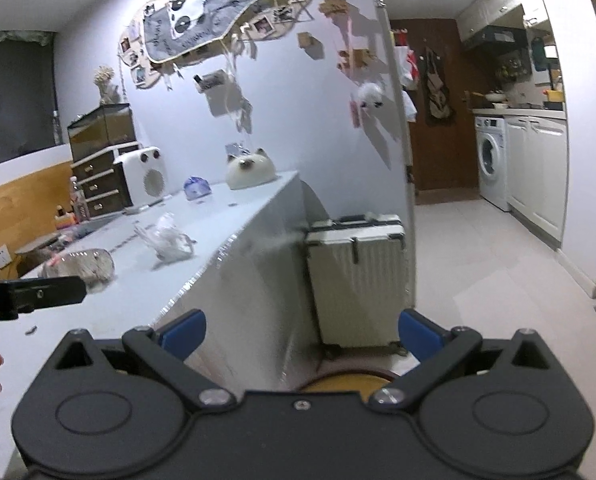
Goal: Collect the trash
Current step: 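Move both open tools back over the table, then reach the left tool toward the plastic bottle while the right tool reaches the plastic bag, then close the left tool on the clear bottle while the right tool grasps the white bag, then carry the clear bottle and white bag over the wastebasket with both tools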
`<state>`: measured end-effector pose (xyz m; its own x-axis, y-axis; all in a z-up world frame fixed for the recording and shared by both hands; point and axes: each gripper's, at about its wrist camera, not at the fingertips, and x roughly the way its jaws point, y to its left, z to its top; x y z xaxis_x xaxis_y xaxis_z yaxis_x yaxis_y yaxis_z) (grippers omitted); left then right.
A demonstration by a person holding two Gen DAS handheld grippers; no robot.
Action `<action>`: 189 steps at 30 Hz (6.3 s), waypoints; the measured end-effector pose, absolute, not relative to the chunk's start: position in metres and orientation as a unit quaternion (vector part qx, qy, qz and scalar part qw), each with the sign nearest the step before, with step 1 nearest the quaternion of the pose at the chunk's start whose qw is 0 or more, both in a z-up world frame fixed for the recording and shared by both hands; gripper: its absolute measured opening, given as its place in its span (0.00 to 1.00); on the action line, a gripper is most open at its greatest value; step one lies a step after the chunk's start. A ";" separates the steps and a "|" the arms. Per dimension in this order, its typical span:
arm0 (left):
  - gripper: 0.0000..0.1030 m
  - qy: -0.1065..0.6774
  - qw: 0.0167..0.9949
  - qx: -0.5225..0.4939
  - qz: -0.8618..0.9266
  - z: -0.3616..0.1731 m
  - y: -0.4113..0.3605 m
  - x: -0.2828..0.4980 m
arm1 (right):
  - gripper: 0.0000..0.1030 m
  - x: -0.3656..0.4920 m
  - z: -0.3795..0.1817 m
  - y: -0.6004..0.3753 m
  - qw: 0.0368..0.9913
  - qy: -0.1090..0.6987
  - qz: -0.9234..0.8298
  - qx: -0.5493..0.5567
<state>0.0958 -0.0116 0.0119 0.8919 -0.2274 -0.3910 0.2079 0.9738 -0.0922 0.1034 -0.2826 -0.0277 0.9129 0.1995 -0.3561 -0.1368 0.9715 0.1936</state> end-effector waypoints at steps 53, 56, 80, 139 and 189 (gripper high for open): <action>1.00 0.153 0.883 -0.436 0.078 -0.045 0.242 0.201 | 0.15 0.387 -0.037 0.028 0.809 0.369 0.444 0.111; 1.00 0.152 0.888 -0.422 0.103 -0.042 0.243 0.198 | 0.18 0.363 -0.038 0.028 0.780 0.376 0.489 0.102; 0.98 0.181 0.959 -0.154 0.156 -0.024 0.184 0.211 | 0.06 0.336 -0.033 -0.028 0.920 0.263 0.285 -0.056; 0.78 0.398 0.911 -0.054 0.092 0.003 0.143 0.173 | 0.48 0.195 -0.055 -0.115 0.901 0.310 0.297 0.066; 0.58 0.194 0.973 0.005 -0.128 0.040 -0.101 0.097 | 0.47 0.110 0.000 -0.317 0.969 0.190 0.138 0.072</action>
<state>0.0974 -0.1007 0.0397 0.8921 -0.2475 -0.3781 0.2514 0.9671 -0.0397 0.1103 -0.3167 -0.0001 0.8897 0.2945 -0.3489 -0.2400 0.9517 0.1913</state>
